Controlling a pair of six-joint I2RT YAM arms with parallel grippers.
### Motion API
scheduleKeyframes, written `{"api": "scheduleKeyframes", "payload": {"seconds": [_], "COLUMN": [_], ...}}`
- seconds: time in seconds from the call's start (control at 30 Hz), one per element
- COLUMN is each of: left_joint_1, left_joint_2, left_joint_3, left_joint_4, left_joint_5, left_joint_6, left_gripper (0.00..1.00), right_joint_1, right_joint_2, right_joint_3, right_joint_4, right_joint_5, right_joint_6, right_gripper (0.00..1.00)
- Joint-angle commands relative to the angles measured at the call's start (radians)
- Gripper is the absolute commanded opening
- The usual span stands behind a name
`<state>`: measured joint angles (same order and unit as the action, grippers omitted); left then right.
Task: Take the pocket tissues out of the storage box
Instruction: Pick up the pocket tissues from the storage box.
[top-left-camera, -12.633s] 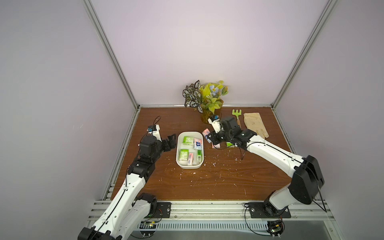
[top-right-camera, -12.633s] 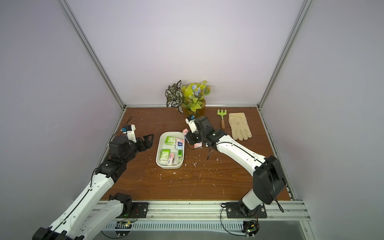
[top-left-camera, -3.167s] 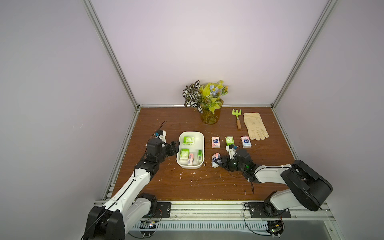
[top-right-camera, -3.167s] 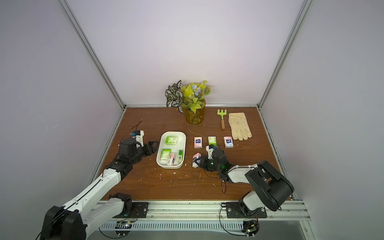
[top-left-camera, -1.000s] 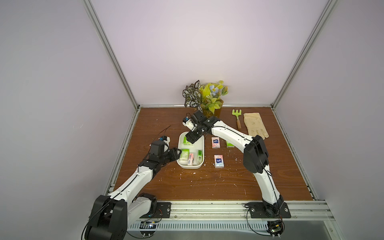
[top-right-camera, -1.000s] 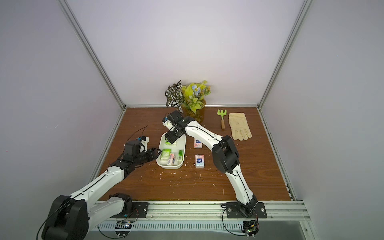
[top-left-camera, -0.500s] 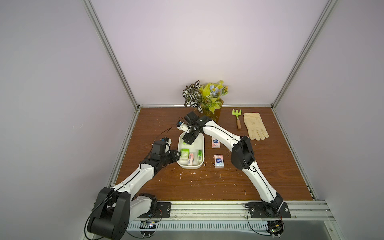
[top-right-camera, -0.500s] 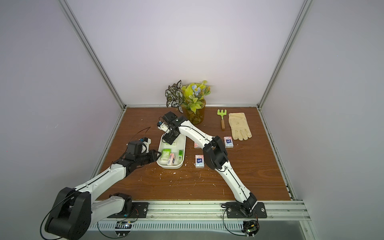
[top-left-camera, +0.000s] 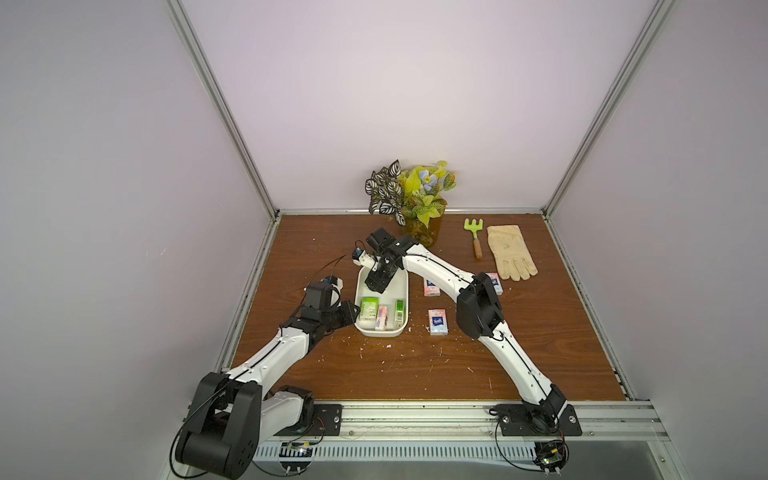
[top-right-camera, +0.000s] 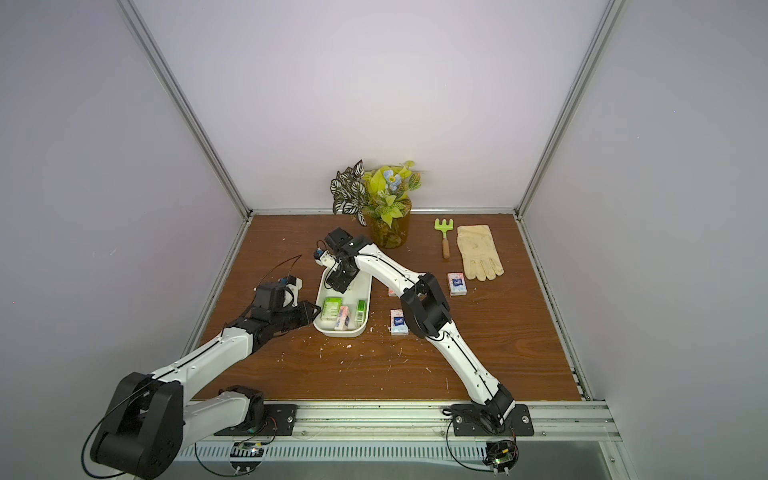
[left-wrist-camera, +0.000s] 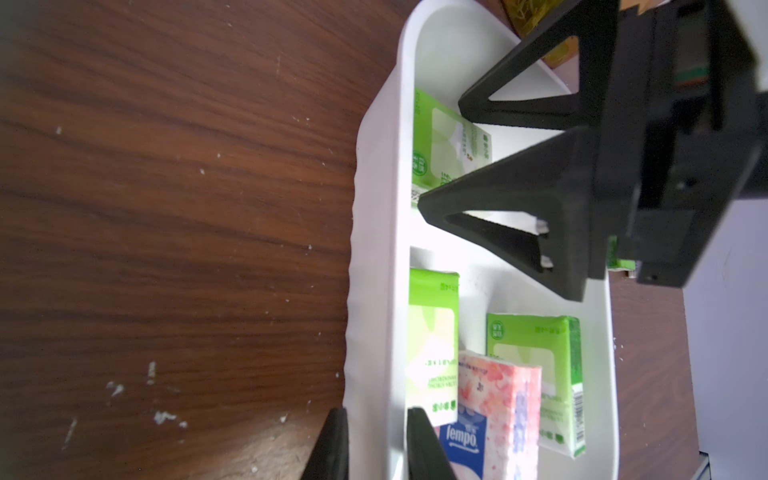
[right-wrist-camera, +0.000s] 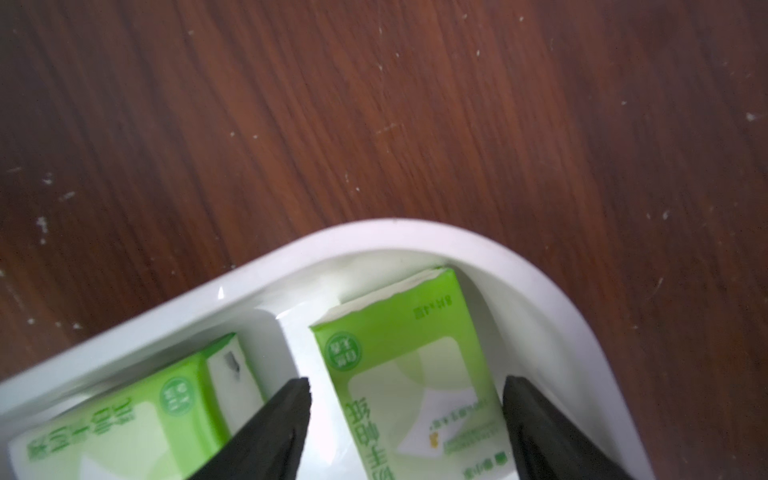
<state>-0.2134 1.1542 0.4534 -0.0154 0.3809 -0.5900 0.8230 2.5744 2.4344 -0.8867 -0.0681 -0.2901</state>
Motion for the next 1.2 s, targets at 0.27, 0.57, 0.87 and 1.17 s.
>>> {"api": "scheduleKeyframes", "payload": {"seconds": [0.27, 0.57, 0.87, 1.17], "left_joint_1": [0.014, 0.014, 0.014, 0.014], "left_joint_2": [0.013, 0.009, 0.004, -0.004], "left_joint_3": [-0.001, 0.010, 0.033, 0.051], "left_joint_4": [-0.018, -0.023, -0.049, -0.045], "left_joint_5": [-0.005, -0.002, 0.001, 0.004], "left_joint_6": [0.014, 0.014, 0.027, 0.019], "left_gripper": [0.16, 0.15, 0.15, 0.24], "right_joint_1": [0.005, 0.020, 0.025, 0.025], "right_joint_2": [0.007, 0.001, -0.114, -0.234], "right_joint_3": [-0.018, -0.032, -0.113, -0.171], "right_joint_4": [0.010, 0.025, 0.117, 0.129], "right_joint_5": [0.050, 0.090, 0.078, 0.067], "right_joint_6": [-0.031, -0.040, 0.000, 0.057], "right_gripper": [0.73, 0.62, 0.53, 0.52]}}
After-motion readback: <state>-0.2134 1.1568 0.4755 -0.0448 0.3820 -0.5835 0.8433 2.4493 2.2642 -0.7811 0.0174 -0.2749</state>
